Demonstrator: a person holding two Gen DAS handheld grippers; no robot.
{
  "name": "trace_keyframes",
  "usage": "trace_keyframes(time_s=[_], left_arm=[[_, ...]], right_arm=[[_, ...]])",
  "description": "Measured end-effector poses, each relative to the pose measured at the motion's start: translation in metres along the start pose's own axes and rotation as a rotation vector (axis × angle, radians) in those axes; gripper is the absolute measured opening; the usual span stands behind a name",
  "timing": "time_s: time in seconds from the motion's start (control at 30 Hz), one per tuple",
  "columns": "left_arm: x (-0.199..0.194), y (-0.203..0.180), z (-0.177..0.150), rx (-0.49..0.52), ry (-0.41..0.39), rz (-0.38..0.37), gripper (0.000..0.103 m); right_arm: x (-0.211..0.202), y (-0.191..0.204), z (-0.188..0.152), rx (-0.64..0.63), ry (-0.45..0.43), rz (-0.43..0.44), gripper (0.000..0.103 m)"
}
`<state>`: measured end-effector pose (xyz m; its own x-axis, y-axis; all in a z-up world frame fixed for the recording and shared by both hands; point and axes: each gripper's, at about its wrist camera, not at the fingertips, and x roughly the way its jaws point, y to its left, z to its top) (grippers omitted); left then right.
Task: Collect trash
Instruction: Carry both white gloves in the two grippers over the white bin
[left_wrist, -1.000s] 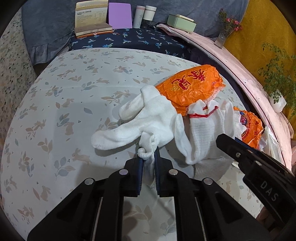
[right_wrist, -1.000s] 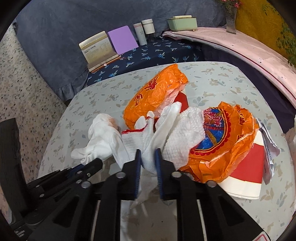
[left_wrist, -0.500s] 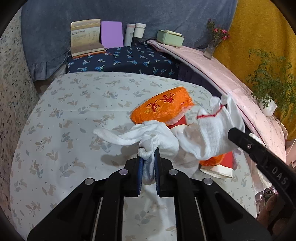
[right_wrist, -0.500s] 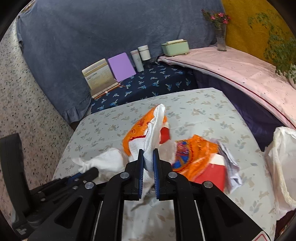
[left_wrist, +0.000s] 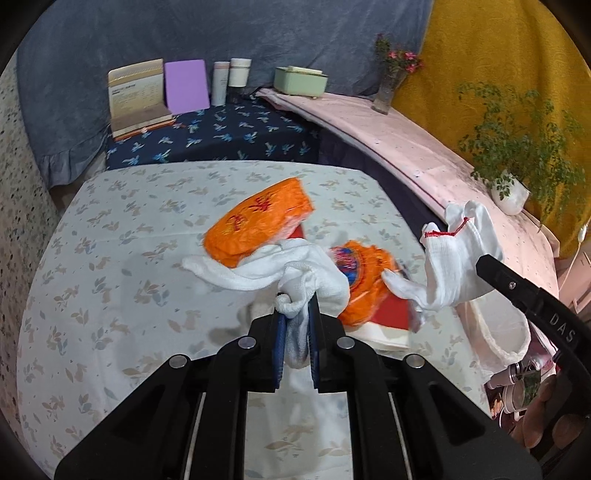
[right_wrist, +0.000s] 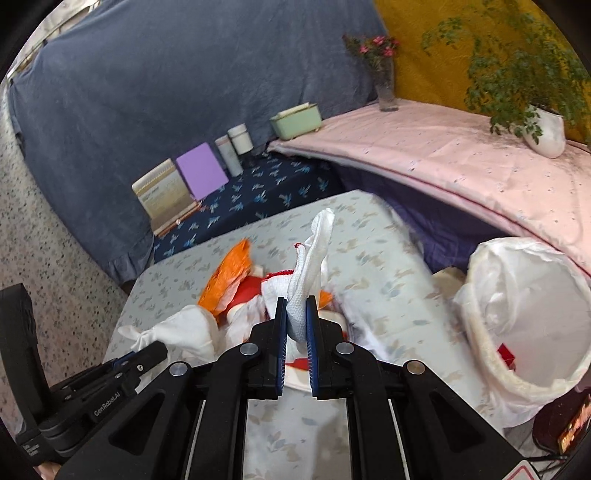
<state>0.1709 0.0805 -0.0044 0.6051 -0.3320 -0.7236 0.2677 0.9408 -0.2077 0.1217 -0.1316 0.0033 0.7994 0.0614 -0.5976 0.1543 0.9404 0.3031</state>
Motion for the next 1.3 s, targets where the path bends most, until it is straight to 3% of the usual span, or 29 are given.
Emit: trace_keyframes(time_s=[0.57,0.83,1.23,1.3], left_arm=[[0.018,-0.168,0.011,0.215,-0.003,-0.182,0.01],[0.042,-0.241,0.005,0.291,0.053,-0.28,0.011],[0.068,-0.292,-0.007,0.352,0.11,-0.318,0.012],[0.07,-0.294,-0.008,0.352,0.118,-0.317,0.013]], right_arm=[[-0.066,-0.13,0.012,0.15,-0.106,-0.171,0.009],[-0.088,-0.194,0.005,0.233,-0.127,-0.253,0.009],[-0.09,-0.239,-0.004,0.29,-0.113,-0.295,0.01],[-0.089,-0.241,-0.004,0.289,-0.113,-0.296,0.016]])
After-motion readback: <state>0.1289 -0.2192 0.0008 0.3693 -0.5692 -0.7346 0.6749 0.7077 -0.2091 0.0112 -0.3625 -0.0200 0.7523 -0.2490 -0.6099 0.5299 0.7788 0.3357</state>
